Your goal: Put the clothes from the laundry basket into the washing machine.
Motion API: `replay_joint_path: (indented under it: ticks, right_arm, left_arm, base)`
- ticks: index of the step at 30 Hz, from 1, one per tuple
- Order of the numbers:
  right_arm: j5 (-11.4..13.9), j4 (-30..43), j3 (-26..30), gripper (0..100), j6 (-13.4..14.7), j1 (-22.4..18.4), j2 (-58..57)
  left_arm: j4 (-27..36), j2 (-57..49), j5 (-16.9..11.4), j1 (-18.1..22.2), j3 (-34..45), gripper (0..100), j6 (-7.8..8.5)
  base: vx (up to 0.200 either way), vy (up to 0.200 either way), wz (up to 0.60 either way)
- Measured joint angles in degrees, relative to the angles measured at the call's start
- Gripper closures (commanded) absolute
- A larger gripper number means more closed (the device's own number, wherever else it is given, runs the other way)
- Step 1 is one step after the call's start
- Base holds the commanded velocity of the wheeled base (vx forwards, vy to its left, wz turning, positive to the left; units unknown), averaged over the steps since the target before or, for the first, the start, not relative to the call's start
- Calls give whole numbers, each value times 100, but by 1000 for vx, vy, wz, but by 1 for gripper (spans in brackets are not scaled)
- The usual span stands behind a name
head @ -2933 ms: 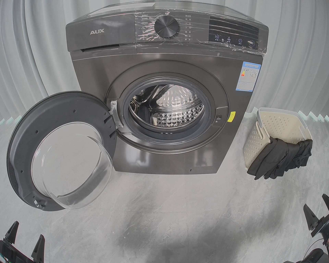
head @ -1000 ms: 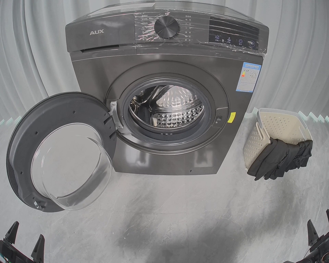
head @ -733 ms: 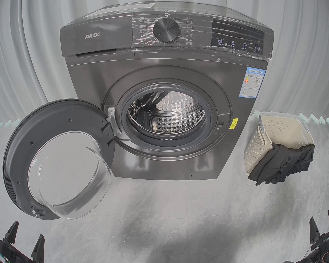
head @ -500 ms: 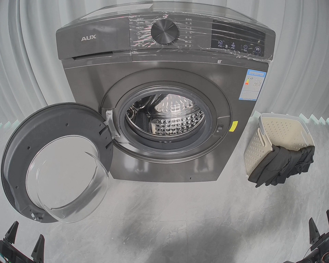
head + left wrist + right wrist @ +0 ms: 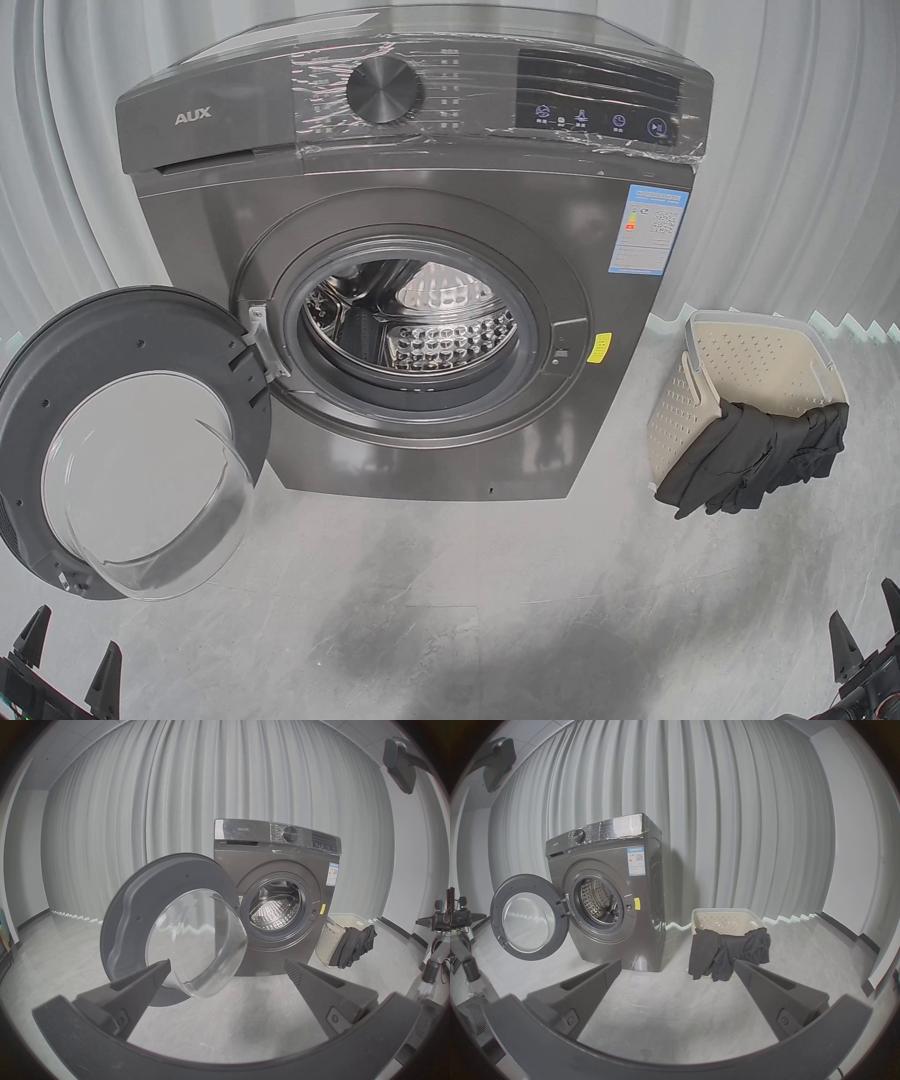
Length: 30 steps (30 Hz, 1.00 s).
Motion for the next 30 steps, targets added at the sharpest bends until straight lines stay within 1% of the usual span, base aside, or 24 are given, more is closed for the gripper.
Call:
replay_joint_path:
  ticks: [4,9,30]
  right_arm:
    - [-41,-48,6,0,35,10,0]
    - [-22,-48,6,0,-2,13,2]
    - [-17,-52,6,0,-6,13,7]
  left_arm:
    - [0,0,0,0,0,0,0]
    - [2,0,0,0,0,0,4]
    - [5,0,2,-5,0,0,0]
  base:
    - [0,-200,0]
    - [0,-200,0]
    - [0,-200,0]
